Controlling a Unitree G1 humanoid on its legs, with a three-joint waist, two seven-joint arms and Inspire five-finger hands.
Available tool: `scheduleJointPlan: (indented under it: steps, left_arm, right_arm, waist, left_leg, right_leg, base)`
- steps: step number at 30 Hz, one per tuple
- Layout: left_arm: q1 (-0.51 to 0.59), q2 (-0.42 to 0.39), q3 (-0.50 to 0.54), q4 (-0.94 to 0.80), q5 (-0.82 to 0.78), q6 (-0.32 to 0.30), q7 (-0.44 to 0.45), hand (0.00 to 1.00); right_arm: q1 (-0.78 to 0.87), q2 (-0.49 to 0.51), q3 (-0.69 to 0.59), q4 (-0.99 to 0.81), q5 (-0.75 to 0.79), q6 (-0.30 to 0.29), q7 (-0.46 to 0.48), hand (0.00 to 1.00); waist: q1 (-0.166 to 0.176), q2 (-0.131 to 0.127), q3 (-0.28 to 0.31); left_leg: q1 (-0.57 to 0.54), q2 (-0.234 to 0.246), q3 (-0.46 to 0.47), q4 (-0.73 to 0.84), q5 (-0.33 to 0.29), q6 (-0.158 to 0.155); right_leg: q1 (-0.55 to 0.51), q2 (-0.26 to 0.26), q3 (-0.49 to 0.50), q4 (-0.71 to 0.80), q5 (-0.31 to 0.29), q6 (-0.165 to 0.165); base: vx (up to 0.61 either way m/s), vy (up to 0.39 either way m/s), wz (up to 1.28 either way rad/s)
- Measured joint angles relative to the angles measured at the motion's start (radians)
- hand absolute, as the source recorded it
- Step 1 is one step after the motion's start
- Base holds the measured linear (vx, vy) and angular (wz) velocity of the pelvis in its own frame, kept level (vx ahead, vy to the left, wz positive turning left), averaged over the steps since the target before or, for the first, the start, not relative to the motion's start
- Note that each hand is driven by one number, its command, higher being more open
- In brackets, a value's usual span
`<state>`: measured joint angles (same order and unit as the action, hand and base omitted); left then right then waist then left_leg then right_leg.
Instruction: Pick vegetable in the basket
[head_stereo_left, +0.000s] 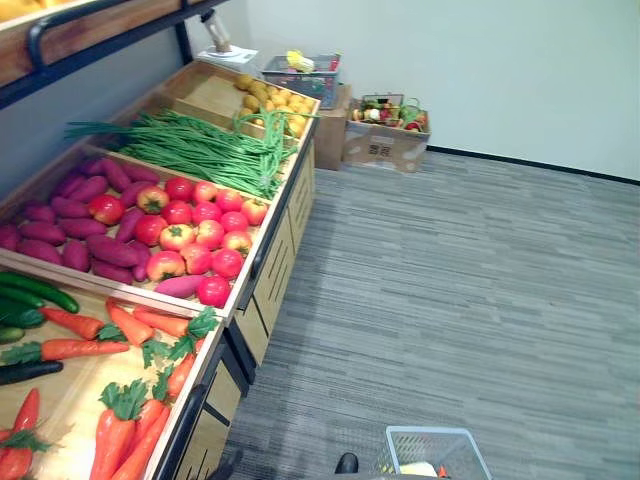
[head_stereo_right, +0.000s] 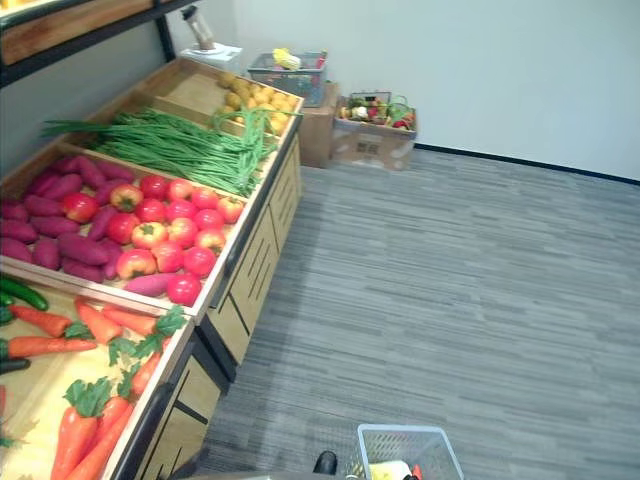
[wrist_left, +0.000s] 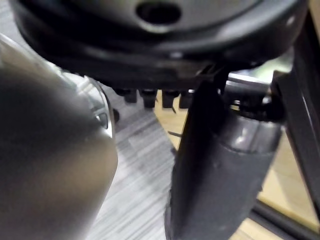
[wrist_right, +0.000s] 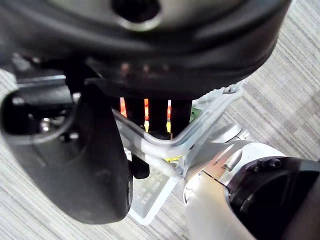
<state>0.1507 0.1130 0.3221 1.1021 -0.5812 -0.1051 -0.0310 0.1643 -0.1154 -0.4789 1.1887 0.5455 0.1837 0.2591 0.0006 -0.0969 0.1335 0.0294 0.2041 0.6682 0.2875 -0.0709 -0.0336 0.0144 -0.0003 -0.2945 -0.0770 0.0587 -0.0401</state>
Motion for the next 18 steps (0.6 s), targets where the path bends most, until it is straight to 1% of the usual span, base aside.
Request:
scheduleJointPlan:
  steps: [1,2,3,4,5,6,7,10,12,13,16,18]
  left_arm:
    - [-0.001,-0.002,0.005,-0.001,0.000,0.000,-0.003,1.00]
    - [0.002,-0.013,0.005,0.001,-0.002,-0.007,-0.005,1.00]
    - [0.002,-0.036,0.004,0.005,-0.001,-0.013,-0.017,1.00]
    - [0.002,-0.048,0.004,0.006,-0.001,-0.017,-0.023,1.00]
    - [-0.003,-0.058,0.003,0.012,0.001,-0.019,-0.032,1.00]
    - [-0.005,-0.059,0.004,0.016,0.000,-0.019,-0.035,1.00]
    - [-0.012,-0.048,0.001,0.029,0.002,-0.019,-0.036,1.00]
    - [-0.024,-0.044,-0.017,0.035,0.007,-0.015,-0.038,1.00]
    - [-0.027,-0.039,-0.033,0.039,0.007,-0.014,-0.037,1.00]
    - [-0.026,-0.039,-0.033,0.045,0.006,-0.013,-0.034,1.00]
    - [-0.040,-0.039,-0.043,0.061,0.006,-0.013,-0.037,1.00]
    - [-0.047,-0.037,-0.066,0.062,0.001,-0.014,-0.037,1.00]
  right_arm:
    - [-0.001,-0.002,0.007,-0.004,0.000,0.001,0.000,0.00]
    - [-0.007,-0.023,0.025,-0.005,-0.011,0.009,0.001,0.00]
    - [-0.021,-0.047,0.031,-0.006,-0.035,0.020,0.001,0.00]
    - [-0.024,-0.056,0.031,-0.012,-0.035,0.024,0.001,0.00]
    - [-0.029,-0.057,0.030,-0.018,-0.032,0.026,-0.005,0.00]
    - [-0.028,-0.055,0.030,-0.018,-0.031,0.032,-0.006,0.00]
    - [-0.012,-0.046,0.030,-0.020,-0.016,0.034,-0.007,0.00]
    - [0.016,-0.035,0.040,-0.018,0.006,0.043,-0.006,0.00]
    - [0.026,-0.024,0.037,-0.018,0.006,0.046,0.001,0.00]
    - [0.026,-0.017,0.036,-0.017,0.006,0.044,0.002,0.00]
    - [0.019,-0.013,0.038,-0.019,0.003,0.032,0.006,0.00]
    - [0.012,-0.013,0.044,-0.019,-0.004,0.030,0.006,0.00]
  waist:
    - [0.001,-0.007,-0.002]
    - [0.010,0.001,-0.006]
    - [0.015,0.032,-0.005]
    - [0.018,0.050,-0.006]
    - [0.020,0.066,-0.003]
    - [0.019,0.072,-0.003]
    - [0.012,0.065,-0.001]
    - [0.007,0.058,-0.004]
    - [0.005,0.060,-0.005]
    - [-0.003,0.062,-0.004]
    - [-0.006,0.067,-0.006]
    - [-0.005,0.067,-0.005]
  left_leg:
    - [-0.013,-0.007,-0.085,0.015,-0.019,-0.009]
    - [0.001,-0.055,-0.270,-0.042,-0.057,-0.033]
    - [0.020,-0.086,-0.392,-0.130,-0.064,-0.040]
    - [0.023,-0.086,-0.417,-0.165,-0.065,-0.038]
    - [0.015,-0.077,-0.413,-0.182,-0.046,-0.036]
    - [0.019,-0.076,-0.399,-0.179,-0.047,-0.036]
    - [0.028,-0.077,-0.387,-0.173,-0.056,-0.038]
    - [0.041,-0.085,-0.388,-0.178,-0.063,-0.037]
    - [0.048,-0.088,-0.388,-0.178,-0.064,-0.034]
    - [0.061,-0.088,-0.387,-0.179,-0.068,-0.035]
    - [0.067,-0.092,-0.387,-0.177,-0.078,-0.037]
    - [0.076,-0.093,-0.402,-0.176,-0.083,-0.032]
  right_leg:
    - [0.004,-0.001,0.028,0.005,0.001,0.000]
    - [0.000,0.003,0.081,0.001,0.008,0.001]
    - [-0.007,0.017,0.117,-0.016,0.008,0.001]
    - [-0.017,0.028,0.122,-0.019,0.009,0.001]
    - [-0.030,0.036,0.129,-0.018,0.025,0.011]
    - [-0.029,0.035,0.129,-0.019,0.028,0.015]
    - [-0.025,0.031,0.129,-0.019,0.035,0.022]
    - [-0.024,0.024,0.128,-0.019,0.038,0.027]
    - [-0.020,0.021,0.125,-0.020,0.042,0.032]
    - [-0.011,0.021,0.124,-0.020,0.048,0.037]
    - [-0.008,0.022,0.125,-0.021,0.055,0.029]
    - [0.000,0.025,0.126,-0.021,0.055,0.029]
  base:
    - [0.03,-0.033,-1.24]
    - [0.03,0.023,-1.39]
    - [0.03,0.058,-1.41]
    - [0.01,0.091,-1.27]
    - [0.01,0.074,-0.80]
    - [0.03,0.086,-0.69]
    - [0.04,0.061,-0.29]
    - [0.08,0.069,-0.03]
    - [0.11,0.063,0.00]
    - [0.12,0.049,-0.04]
    - [0.12,0.052,-0.06]
    - [0.11,0.044,-0.08]
